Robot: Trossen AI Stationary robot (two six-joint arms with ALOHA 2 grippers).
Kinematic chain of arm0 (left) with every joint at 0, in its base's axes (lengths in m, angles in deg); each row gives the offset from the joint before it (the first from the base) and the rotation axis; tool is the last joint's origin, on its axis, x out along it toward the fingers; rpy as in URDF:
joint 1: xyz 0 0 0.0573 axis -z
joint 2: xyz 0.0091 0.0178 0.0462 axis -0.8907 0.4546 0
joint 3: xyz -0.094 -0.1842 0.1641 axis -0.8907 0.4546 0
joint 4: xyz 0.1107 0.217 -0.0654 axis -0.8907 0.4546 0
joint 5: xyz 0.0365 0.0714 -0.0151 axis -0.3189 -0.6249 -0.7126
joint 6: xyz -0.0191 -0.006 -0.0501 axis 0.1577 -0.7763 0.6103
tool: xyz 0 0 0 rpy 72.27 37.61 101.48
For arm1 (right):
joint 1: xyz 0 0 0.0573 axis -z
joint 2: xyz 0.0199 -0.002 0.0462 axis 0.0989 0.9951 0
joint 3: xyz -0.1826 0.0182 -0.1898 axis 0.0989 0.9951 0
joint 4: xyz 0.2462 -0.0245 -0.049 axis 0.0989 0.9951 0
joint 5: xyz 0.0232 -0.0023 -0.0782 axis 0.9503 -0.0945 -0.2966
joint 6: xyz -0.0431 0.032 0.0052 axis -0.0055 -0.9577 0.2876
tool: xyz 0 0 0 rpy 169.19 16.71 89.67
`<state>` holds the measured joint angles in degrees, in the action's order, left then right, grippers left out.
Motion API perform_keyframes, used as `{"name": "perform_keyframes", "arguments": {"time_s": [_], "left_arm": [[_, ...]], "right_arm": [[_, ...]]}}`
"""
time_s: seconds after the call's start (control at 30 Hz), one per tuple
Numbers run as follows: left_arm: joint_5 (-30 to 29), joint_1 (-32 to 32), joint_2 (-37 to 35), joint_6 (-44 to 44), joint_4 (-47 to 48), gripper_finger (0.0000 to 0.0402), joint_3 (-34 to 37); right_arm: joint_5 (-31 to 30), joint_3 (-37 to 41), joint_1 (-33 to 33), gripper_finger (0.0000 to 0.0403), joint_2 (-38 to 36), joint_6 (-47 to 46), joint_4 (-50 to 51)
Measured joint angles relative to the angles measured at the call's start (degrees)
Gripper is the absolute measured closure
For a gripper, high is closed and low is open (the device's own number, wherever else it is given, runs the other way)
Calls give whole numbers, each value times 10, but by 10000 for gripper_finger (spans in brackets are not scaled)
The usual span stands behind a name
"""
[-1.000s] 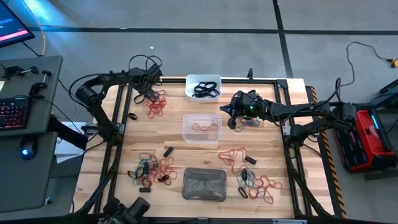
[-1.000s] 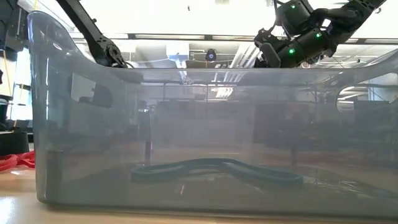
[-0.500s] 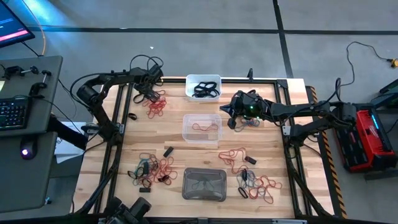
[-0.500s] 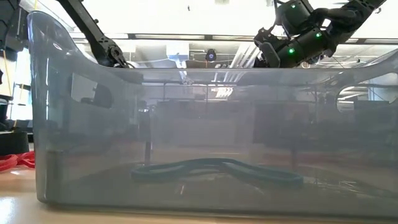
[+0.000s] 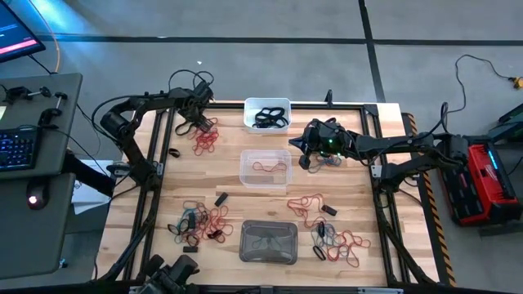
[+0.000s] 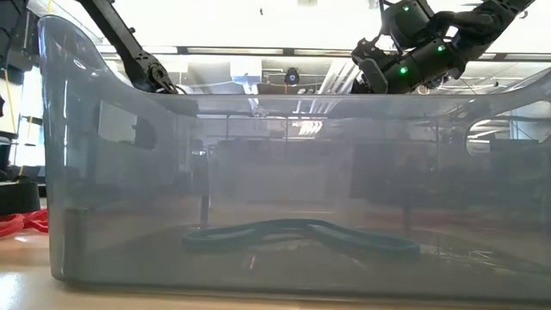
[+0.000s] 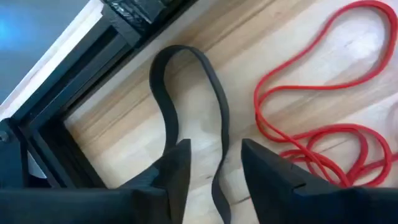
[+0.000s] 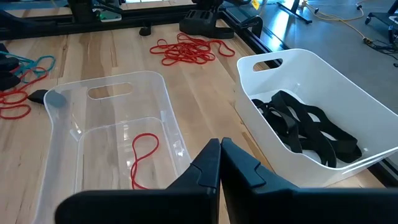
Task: Sort rubber bands into baskets
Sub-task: Put the black rubber band into the white bin
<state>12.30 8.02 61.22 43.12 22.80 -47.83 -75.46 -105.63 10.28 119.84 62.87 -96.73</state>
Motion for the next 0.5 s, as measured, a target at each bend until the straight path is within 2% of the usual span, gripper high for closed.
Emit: {"name": "perform_keyframes", "arguments": {"time_s": [0.13, 0.23, 0.5], "left_arm": [[8, -2, 0, -14, -1, 307, 0], [42, -2, 2, -19, -1, 323, 0], [41, 4, 23, -25, -34, 330, 0]], "right_arm": [[0, 0, 0, 403, 0, -2, 0], [0, 0, 0, 403, 0, -3, 0], [1, 0, 0, 403, 0, -16, 0]]}}
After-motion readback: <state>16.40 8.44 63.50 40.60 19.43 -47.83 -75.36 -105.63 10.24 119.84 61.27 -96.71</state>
